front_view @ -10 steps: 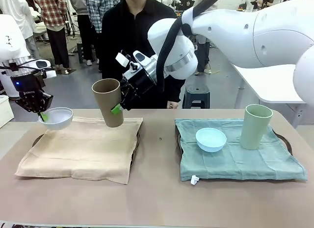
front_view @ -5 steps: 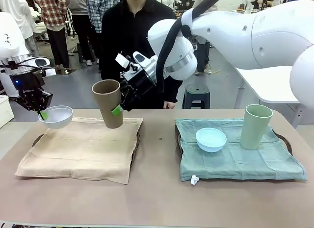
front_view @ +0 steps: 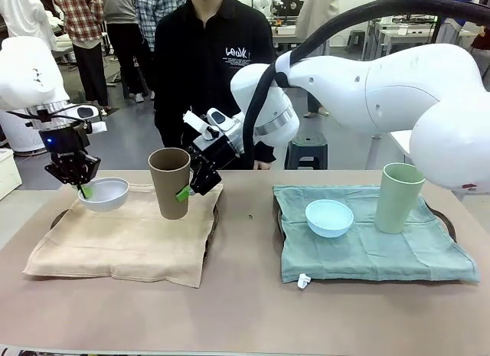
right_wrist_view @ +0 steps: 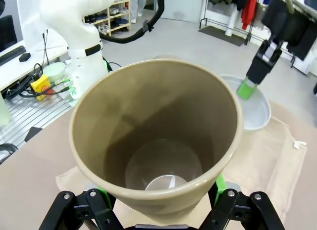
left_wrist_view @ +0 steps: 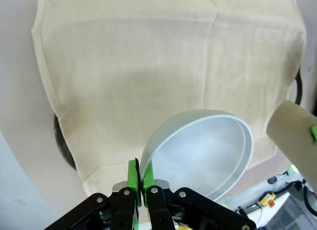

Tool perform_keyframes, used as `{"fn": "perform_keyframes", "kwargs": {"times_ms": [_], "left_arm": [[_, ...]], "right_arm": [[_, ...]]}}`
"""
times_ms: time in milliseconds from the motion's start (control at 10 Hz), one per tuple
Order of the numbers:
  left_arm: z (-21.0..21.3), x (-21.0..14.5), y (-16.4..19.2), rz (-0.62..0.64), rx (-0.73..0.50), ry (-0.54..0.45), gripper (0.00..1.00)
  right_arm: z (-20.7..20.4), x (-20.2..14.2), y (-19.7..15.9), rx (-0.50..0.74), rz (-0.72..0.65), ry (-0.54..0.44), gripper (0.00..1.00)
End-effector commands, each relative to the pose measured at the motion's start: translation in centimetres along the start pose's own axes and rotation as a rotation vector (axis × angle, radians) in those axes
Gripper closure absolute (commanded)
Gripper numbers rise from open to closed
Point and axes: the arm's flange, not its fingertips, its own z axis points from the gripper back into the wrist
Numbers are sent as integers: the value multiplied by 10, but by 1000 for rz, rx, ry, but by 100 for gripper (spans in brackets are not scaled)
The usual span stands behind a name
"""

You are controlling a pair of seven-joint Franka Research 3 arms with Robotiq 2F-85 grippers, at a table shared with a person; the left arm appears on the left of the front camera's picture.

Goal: Set up a tray with a mat and arrange the tableware.
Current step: Place the Picnic Bowl and Reusable plastic cup back onto the Handle tray in front of the human's position.

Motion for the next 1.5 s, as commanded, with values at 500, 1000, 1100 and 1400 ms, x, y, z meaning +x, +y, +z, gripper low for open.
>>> {"fn": "perform_keyframes", "kwargs": {"times_ms": [500,1000,1100,1400], "left_arm": [[-24,36,8,-80,-7,-59,96],[-32,34,7,-127,10,-15,96],[-35,36,8,-128,12,-2,96],[-39,39,8,-136,26,32,39]], "right_arm": [[-10,-27,-12,37,-53,28,15],[-11,-40,-19,23,-71,53,15],[-10,-40,-19,20,-70,55,15],[-9,-40,-18,20,-80,64,0]]}}
